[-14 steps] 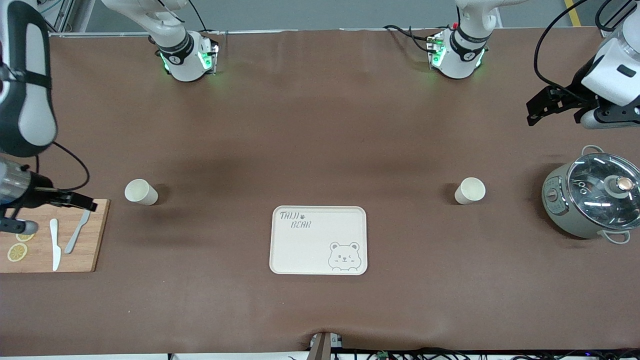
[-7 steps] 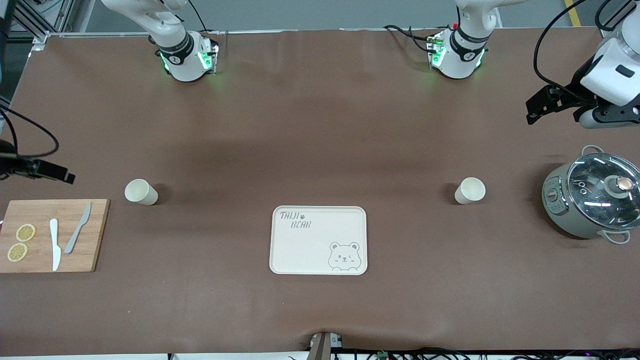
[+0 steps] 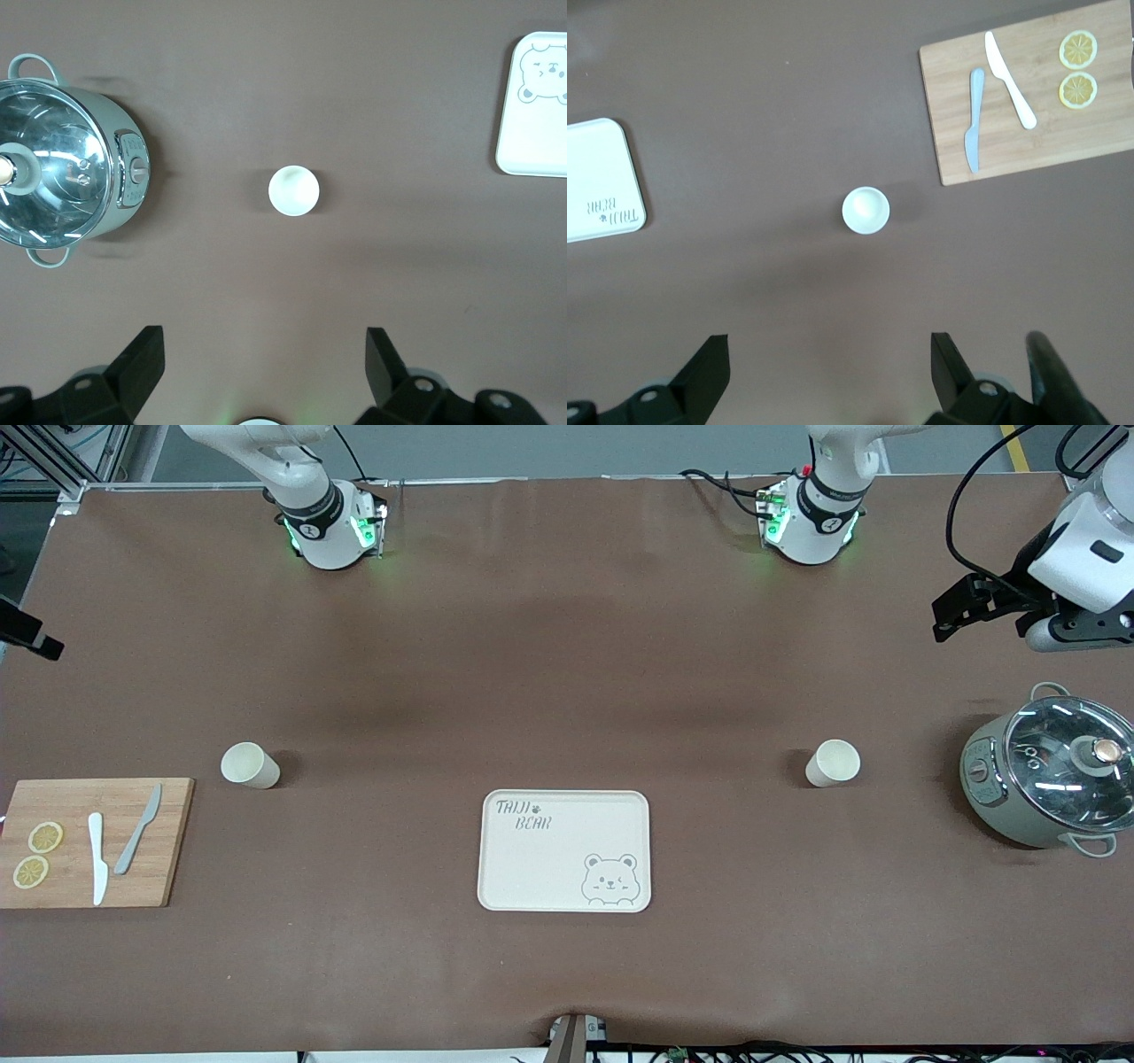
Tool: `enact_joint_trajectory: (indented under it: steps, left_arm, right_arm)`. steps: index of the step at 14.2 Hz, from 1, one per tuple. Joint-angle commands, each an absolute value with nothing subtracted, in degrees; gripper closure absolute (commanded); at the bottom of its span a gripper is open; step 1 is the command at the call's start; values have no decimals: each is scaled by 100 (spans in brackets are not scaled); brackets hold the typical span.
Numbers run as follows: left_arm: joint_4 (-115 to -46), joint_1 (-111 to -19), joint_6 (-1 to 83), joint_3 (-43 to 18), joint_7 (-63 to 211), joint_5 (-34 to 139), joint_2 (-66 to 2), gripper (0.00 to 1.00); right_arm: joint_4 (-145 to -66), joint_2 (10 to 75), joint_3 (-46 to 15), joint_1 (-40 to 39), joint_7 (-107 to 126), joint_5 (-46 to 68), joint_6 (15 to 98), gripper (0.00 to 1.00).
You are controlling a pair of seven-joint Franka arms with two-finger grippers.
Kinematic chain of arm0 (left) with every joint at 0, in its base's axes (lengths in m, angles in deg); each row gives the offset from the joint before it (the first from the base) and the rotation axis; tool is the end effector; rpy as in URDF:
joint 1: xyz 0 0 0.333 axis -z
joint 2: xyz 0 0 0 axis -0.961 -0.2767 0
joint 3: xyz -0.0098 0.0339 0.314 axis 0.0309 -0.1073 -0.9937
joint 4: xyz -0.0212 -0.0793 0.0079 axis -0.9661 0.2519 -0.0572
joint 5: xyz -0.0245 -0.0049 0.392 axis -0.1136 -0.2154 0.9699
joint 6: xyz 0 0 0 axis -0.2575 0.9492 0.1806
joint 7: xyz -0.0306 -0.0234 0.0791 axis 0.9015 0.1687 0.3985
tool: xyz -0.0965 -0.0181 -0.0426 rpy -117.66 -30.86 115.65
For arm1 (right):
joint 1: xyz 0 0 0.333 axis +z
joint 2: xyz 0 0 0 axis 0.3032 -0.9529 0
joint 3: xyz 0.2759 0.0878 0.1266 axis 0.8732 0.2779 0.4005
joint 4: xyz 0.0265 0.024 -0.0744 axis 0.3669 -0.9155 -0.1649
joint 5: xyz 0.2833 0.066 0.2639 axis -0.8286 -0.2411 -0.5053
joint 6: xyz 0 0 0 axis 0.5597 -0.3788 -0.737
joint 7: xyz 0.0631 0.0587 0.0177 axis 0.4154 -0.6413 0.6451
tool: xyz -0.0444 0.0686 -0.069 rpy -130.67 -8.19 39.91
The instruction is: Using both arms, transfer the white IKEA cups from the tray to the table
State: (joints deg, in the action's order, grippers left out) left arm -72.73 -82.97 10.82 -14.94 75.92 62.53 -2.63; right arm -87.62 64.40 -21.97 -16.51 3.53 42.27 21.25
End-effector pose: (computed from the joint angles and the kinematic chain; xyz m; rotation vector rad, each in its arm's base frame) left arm 0.5240 -0.0662 0.6375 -3.1005 -0.0487 0.0419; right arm 0.5402 -0.0859 0.6663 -3.0387 0.2842 0.0554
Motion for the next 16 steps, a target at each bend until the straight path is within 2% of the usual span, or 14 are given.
enact_joint_trajectory:
  steps: [1, 10, 16]
  left_arm:
    - [-7245, -8343, 986, -1510, 7456, 6174, -201, 0]
    - [-7148, -8501, 978, -1572, 7456, 6200, -272, 0]
    - [-7139, -8457, 890, -1501, 7500, 6244, -245, 0]
  right_arm:
    - [-8931, 6542, -2118, -1686, 263, 4308, 2119, 0]
    - [-8895, 6508, -2038, -861, -254, 5379, 1847, 0]
    - [-8781, 6507, -2082, -904, -265, 5468, 1688, 0]
